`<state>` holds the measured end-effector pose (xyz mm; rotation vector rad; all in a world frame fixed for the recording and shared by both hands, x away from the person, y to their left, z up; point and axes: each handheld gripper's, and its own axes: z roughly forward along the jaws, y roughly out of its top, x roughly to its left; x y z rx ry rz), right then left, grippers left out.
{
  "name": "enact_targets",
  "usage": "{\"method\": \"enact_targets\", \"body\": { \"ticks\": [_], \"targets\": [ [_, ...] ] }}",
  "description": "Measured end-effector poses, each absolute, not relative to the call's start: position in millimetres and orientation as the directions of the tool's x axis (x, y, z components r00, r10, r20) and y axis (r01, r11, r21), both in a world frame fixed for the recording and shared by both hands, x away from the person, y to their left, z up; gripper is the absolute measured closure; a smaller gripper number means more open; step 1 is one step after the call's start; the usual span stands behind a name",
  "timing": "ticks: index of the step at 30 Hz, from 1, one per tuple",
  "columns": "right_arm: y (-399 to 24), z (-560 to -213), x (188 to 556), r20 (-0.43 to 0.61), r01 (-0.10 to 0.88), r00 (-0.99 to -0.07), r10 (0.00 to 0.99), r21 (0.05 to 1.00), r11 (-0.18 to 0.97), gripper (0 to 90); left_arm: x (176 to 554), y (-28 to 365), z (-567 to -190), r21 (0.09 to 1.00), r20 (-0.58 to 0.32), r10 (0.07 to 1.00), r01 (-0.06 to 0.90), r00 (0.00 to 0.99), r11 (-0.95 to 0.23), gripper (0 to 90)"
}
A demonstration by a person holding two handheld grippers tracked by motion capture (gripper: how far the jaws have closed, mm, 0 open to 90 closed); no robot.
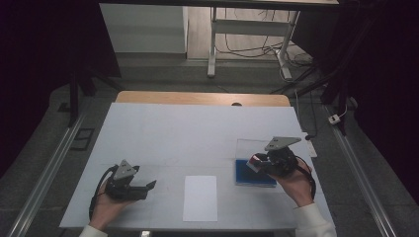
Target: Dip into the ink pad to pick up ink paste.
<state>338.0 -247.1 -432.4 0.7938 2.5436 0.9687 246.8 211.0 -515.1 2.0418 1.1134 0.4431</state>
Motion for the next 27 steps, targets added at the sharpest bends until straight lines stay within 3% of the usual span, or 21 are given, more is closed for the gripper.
{"method": "enact_targets", "body": {
  "ticks": [27],
  "targets": [
    [-241,-461,349,-0.118,0.440,-0.789,0.603,0.575,0.689,70.9,246,211,-516,0.748,-0.043,0.824,0.565,0.565,-0.349,18.0]
  ]
}}
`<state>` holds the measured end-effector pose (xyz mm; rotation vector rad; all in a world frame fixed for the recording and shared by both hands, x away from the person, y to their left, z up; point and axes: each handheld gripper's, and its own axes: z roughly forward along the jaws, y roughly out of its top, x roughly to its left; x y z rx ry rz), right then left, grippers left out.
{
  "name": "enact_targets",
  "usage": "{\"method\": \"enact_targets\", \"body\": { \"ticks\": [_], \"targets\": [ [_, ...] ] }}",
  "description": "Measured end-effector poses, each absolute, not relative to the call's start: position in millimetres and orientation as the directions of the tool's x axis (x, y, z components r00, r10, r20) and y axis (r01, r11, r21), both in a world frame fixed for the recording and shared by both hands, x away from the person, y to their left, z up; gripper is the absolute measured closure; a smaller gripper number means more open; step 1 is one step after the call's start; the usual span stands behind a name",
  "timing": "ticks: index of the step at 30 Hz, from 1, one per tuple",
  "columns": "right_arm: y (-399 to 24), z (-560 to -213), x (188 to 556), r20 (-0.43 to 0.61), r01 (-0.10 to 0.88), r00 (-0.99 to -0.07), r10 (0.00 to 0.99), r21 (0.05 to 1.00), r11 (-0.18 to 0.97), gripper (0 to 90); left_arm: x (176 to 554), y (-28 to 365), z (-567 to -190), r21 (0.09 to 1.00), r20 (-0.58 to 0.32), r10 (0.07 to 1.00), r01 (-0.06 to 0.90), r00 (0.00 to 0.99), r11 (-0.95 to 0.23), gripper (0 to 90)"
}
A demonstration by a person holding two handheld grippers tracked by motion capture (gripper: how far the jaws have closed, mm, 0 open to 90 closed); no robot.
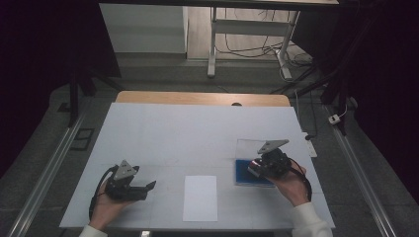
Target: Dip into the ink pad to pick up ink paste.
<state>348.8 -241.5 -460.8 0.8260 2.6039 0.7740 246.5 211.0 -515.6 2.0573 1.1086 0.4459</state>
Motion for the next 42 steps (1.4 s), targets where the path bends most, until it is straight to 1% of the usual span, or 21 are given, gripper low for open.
{"method": "enact_targets", "body": {
  "ticks": [16,24,32,42],
  "targets": [
    [-240,-463,350,-0.117,0.458,-0.783,0.611,0.556,0.693,70.9,247,210,-516,0.744,-0.043,0.821,0.567,0.569,-0.354,18.0],
    [-234,-461,349,-0.152,0.453,-0.783,0.604,0.526,0.720,71.0,246,209,-516,0.742,-0.041,0.821,0.568,0.570,-0.357,18.0],
    [-233,-462,349,-0.154,0.460,-0.778,0.609,0.520,0.720,71.1,247,209,-517,0.740,-0.039,0.820,0.568,0.571,-0.360,18.0],
    [-228,-460,352,-0.158,0.477,-0.778,0.608,0.480,0.736,71.1,246,209,-517,0.740,-0.039,0.820,0.568,0.571,-0.360,18.0]
  ]
}}
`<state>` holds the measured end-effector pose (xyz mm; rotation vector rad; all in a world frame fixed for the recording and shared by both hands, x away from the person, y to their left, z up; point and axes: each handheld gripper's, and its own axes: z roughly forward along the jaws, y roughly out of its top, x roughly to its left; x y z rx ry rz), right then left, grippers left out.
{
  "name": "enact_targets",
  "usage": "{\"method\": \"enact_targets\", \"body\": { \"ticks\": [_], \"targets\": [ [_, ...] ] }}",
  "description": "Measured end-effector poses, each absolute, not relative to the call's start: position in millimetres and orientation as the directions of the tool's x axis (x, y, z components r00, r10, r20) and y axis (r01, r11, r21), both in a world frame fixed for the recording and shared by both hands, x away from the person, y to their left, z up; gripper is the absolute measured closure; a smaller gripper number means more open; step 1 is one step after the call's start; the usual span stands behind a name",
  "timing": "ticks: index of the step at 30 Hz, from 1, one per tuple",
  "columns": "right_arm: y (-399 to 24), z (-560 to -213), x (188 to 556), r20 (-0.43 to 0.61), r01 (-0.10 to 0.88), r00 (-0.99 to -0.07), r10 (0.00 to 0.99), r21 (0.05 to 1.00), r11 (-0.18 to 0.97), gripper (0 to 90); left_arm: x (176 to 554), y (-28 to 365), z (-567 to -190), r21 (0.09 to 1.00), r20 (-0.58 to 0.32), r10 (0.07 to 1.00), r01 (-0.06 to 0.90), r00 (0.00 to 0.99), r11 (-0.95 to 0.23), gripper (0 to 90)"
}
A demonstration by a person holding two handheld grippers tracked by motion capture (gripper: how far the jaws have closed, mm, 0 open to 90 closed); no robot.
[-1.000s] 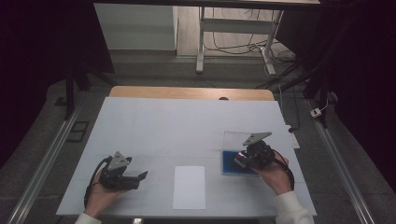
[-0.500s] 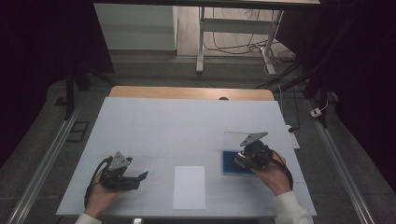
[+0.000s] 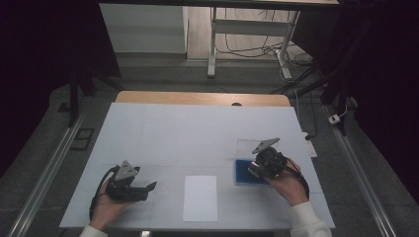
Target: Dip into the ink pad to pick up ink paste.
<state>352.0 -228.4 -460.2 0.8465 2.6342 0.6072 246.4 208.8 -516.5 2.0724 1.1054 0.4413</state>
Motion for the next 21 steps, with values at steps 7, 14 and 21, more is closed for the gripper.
{"method": "enact_targets", "body": {
  "ticks": [7,14,21],
  "targets": [
    [-224.3,-461.3,355.1,-0.156,0.500,-0.776,0.611,0.437,0.748,71.3,246.6,209.0,-516.8,0.740,-0.043,0.821,0.570,0.569,-0.357,18.0],
    [-221.7,-462.5,355.8,-0.164,0.502,-0.778,0.607,0.420,0.756,71.5,246.1,207.8,-517.5,0.736,-0.040,0.821,0.572,0.570,-0.362,18.0],
    [-225.8,-464.9,355.5,-0.155,0.494,-0.779,0.607,0.443,0.748,71.5,245.8,207.8,-517.3,0.737,-0.040,0.822,0.572,0.568,-0.360,18.0]
  ]
}}
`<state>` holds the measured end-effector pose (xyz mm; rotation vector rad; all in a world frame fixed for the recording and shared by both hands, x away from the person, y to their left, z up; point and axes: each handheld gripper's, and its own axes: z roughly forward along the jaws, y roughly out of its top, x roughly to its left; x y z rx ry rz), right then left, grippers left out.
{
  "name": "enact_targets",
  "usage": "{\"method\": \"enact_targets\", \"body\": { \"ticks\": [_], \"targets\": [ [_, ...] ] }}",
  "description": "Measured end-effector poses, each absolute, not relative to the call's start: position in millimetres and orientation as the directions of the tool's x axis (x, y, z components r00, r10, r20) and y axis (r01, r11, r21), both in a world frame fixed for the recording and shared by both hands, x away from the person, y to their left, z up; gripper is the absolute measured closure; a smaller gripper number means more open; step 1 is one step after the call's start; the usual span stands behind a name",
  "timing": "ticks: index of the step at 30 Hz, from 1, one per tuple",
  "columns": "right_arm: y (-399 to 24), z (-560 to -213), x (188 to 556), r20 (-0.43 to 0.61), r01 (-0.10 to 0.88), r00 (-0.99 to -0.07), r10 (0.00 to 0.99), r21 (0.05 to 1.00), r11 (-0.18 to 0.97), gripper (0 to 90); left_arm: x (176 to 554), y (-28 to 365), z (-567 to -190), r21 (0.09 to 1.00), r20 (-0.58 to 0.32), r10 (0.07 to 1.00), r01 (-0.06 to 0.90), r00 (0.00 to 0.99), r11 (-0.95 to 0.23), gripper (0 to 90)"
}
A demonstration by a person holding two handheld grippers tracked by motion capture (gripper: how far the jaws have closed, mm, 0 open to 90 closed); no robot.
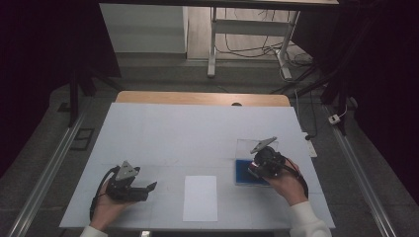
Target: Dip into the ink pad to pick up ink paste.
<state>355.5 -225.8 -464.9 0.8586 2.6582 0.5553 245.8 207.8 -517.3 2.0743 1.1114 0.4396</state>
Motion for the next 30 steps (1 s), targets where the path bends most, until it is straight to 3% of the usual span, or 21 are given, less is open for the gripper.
{"method": "enact_targets", "body": {
  "ticks": [19,24,30],
  "targets": [
    [-227,-464,354,-0.164,0.471,-0.788,0.593,0.459,0.753,71.2,246,210,-516,0.740,-0.045,0.823,0.572,0.566,-0.353,18.0],
    [-234,-450,351,-0.118,0.439,-0.800,0.589,0.554,0.707,71.1,247,210,-517,0.738,-0.043,0.822,0.573,0.568,-0.357,18.0],
    [-231,-431,341,-0.126,0.413,-0.808,0.575,0.574,0.707,71.1,246,210,-516,0.740,-0.044,0.822,0.571,0.568,-0.354,18.0]
  ]
}}
